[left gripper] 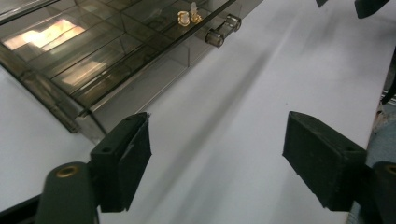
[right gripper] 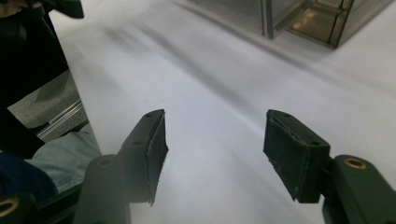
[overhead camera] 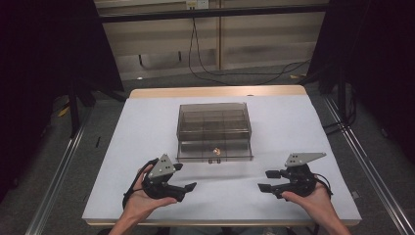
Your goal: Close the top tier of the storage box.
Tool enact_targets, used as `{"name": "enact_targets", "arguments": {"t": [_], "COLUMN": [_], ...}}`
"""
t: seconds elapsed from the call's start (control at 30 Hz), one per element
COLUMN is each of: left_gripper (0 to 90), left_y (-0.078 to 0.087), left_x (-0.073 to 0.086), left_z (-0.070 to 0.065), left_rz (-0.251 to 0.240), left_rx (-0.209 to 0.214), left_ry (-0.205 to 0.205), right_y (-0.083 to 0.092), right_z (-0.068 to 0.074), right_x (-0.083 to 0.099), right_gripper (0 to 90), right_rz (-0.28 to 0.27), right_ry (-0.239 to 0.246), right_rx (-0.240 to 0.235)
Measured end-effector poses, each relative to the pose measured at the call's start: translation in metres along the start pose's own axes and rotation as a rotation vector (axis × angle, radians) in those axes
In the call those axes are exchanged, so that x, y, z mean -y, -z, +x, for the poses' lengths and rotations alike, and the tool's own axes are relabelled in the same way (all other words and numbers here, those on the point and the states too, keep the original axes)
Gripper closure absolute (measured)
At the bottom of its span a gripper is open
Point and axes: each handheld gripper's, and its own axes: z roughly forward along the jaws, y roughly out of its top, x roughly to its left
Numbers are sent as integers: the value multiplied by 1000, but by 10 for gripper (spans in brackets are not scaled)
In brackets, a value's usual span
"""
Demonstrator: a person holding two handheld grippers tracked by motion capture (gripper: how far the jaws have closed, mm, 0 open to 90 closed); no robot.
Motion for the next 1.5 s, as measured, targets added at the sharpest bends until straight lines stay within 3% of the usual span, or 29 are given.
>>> {"name": "enact_targets", "arguments": {"t": [0.23, 0.4, 0.57, 0.8, 1.03, 1.5], "left_gripper": [369, 537, 695, 825, 883, 900], "left_y": [-5, -11, -19, -32, -41, -49], "left_x": [-10, -16, -21, -27, -31, -35], "left_z": [2, 3, 3, 4, 6, 8], "left_rz": [13, 5, -3, 9, 17, 17], "left_rx": [-8, -3, 7, 12, 17, 26], "left_ry": [-32, -33, -34, -50, -46, -43], "right_y": [7, 9, 3, -6, -8, -8], "right_z": [5, 9, 10, 8, 10, 8], "right_x": [20, 28, 31, 29, 30, 31], "right_gripper": [384, 376, 375, 369, 364, 344], "right_rz": [16, 13, 40, 58, 68, 69], "right_ry": [-23, -30, -25, -9, -6, -10], "right_rx": [-3, -13, -25, -31, -30, -17]}}
